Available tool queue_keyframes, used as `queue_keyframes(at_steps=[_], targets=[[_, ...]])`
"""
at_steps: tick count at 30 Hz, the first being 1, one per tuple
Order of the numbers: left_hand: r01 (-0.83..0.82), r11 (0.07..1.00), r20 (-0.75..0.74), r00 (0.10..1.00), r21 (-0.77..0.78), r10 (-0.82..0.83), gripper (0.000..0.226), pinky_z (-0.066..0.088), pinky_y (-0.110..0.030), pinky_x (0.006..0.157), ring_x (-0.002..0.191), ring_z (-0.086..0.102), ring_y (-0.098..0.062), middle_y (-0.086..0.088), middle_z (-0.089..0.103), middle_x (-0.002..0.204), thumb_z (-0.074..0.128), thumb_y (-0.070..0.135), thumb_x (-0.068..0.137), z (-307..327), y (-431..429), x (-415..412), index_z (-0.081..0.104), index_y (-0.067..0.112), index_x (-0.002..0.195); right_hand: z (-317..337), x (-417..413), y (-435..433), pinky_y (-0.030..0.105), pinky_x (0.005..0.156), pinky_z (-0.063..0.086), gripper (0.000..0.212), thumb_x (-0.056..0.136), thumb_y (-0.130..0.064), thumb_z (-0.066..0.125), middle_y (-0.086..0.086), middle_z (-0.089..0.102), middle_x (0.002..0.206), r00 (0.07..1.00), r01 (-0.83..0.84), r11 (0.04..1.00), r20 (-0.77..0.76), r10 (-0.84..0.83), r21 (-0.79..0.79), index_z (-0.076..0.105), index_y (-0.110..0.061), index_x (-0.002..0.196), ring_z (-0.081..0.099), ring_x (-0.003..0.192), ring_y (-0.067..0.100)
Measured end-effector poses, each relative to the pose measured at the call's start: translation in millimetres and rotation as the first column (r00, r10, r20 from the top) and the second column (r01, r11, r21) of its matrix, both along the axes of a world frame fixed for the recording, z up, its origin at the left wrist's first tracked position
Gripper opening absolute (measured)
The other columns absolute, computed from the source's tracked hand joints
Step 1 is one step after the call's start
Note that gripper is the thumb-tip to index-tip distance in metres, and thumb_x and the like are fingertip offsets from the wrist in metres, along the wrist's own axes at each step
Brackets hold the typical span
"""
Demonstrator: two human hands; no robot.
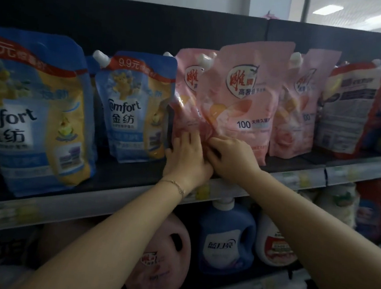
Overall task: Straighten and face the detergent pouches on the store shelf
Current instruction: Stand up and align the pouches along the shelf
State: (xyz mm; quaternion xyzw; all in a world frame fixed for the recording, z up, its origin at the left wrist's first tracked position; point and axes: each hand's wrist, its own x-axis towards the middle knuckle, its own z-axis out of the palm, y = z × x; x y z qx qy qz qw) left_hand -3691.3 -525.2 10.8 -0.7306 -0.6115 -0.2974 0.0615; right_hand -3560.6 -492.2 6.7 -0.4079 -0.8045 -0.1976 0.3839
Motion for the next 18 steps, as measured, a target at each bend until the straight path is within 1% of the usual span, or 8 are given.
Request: queue_keyframes(at_steps=[1,3,5,10,12,15,17,18], targets=[[-0.024,0.999,0.001,1.000,-0.028,0.024,0.058,0.033,-0.052,0.100,0.124,0.034,-0.033,-0.011,0.037,0.133,0.051,0.031,0.084,0,3,0,0.028,0.012,0.133,1,-1,4,0.031,0.054,0.042,0.014,0.084,-0.020,0.059,0.003,0.062,0.075,1.000,-0.030,0.998,0.001,0.030,-0.046,0.061,-0.010,0.074,0.056,0.064,0.025],[-0.062,0.994,0.012,0.998,-0.093,0.063,0.062,0.028,-0.053,0.103,0.127,0.032,-0.034,-0.012,0.035,0.137,0.050,0.033,0.085,-1,7,0,0.025,0.013,0.138,3,-2,10,0.035,0.057,0.045,0.014,0.085,-0.019,0.058,0.004,0.062,0.077,0.998,-0.064,0.995,-0.006,0.064,-0.077,0.060,-0.011,0.074,0.056,0.066,0.025],[-0.072,0.988,0.019,0.997,-0.139,0.076,0.057,0.025,-0.053,0.104,0.129,0.031,-0.034,-0.012,0.036,0.139,0.047,0.032,0.086,-1,9,0,0.027,0.014,0.136,2,-3,15,0.036,0.060,0.046,0.013,0.085,-0.018,0.059,0.004,0.063,0.078,0.997,-0.074,0.993,-0.025,0.072,-0.089,0.061,-0.010,0.075,0.056,0.069,0.025],[-0.024,0.986,-0.013,1.000,-0.162,0.022,0.042,0.024,-0.054,0.102,0.132,0.028,-0.029,-0.009,0.040,0.138,0.042,0.030,0.088,-2,10,0,0.034,0.017,0.128,-2,-1,20,0.037,0.067,0.049,0.012,0.082,-0.020,0.059,0.000,0.063,0.079,0.987,-0.147,0.981,-0.080,0.138,-0.126,0.065,-0.010,0.080,0.056,0.071,0.020],[0.012,0.982,0.006,1.000,-0.189,-0.011,0.042,0.022,-0.054,0.104,0.135,0.025,-0.027,-0.008,0.037,0.141,0.041,0.029,0.090,-1,11,0,0.033,0.017,0.129,-3,1,19,0.038,0.067,0.049,0.013,0.080,-0.021,0.057,-0.001,0.061,0.076,0.978,-0.178,0.980,-0.130,0.165,-0.094,0.065,-0.010,0.080,0.054,0.070,0.018],[0.113,0.951,0.133,0.988,-0.289,-0.077,0.061,0.021,-0.055,0.109,0.139,0.024,-0.029,-0.007,0.033,0.147,0.046,0.032,0.088,1,17,-3,0.021,0.023,0.142,-7,0,9,0.036,0.058,0.045,0.008,0.080,-0.016,0.060,-0.002,0.052,0.073,0.954,-0.187,0.982,-0.236,0.186,0.019,0.059,-0.008,0.078,0.046,0.065,0.016],[0.194,0.926,0.242,0.963,-0.323,-0.117,0.068,0.027,-0.056,0.109,0.135,0.035,-0.031,-0.005,0.043,0.143,0.049,0.044,0.082,1,22,-5,0.019,0.034,0.143,-12,-2,2,0.033,0.050,0.041,0.011,0.079,-0.015,0.058,0.002,0.050,0.073,0.947,-0.127,0.983,-0.280,0.161,0.135,0.055,-0.005,0.079,0.043,0.061,0.018],[0.228,0.923,0.289,0.947,-0.311,-0.137,0.069,0.032,-0.055,0.106,0.129,0.043,-0.031,-0.003,0.050,0.136,0.048,0.053,0.077,-1,25,-6,0.023,0.040,0.139,-14,-3,-1,0.032,0.048,0.039,0.012,0.078,-0.015,0.058,0.005,0.051,0.075,0.946,-0.085,0.980,-0.295,0.136,0.177,0.055,-0.004,0.080,0.044,0.060,0.019]])
